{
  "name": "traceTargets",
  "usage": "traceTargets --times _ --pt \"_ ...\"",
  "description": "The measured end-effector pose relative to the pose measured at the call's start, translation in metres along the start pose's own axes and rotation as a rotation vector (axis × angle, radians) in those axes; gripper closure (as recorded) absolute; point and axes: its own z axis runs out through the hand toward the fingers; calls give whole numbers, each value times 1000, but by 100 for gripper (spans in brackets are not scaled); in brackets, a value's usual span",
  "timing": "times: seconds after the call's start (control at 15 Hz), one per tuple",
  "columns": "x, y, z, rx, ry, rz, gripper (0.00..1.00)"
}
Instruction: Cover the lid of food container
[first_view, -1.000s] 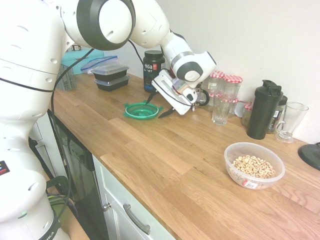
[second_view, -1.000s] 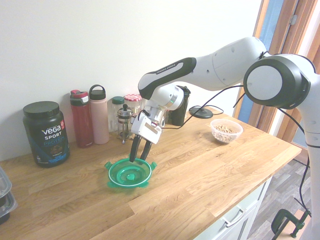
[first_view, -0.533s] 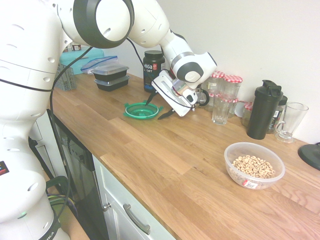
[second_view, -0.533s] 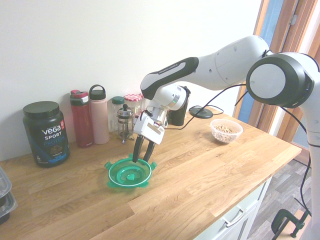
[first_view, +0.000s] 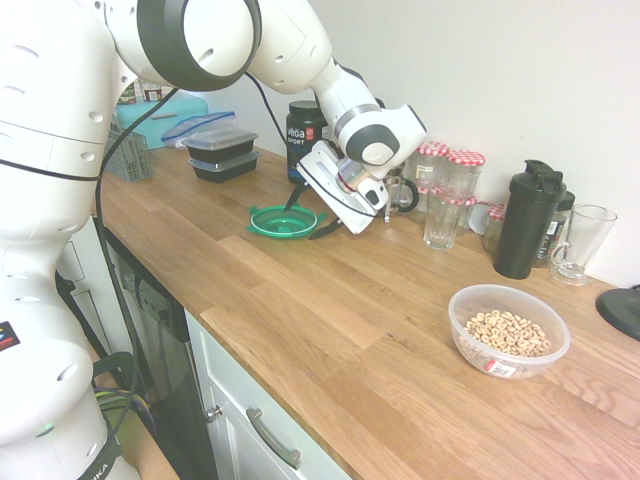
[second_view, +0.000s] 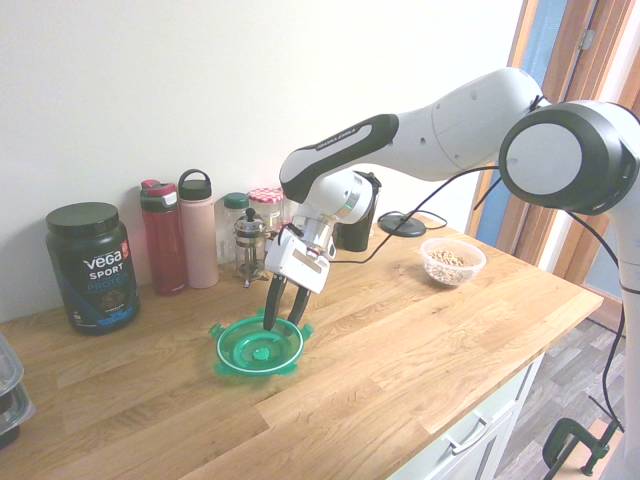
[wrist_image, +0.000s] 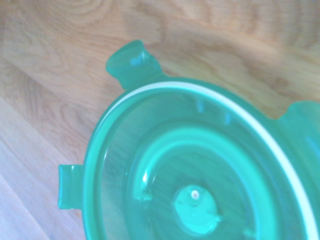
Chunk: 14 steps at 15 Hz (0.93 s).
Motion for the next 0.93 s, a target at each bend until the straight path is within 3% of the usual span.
traceTargets --times 0.93 --pt "0 8 13 3 17 -8 100"
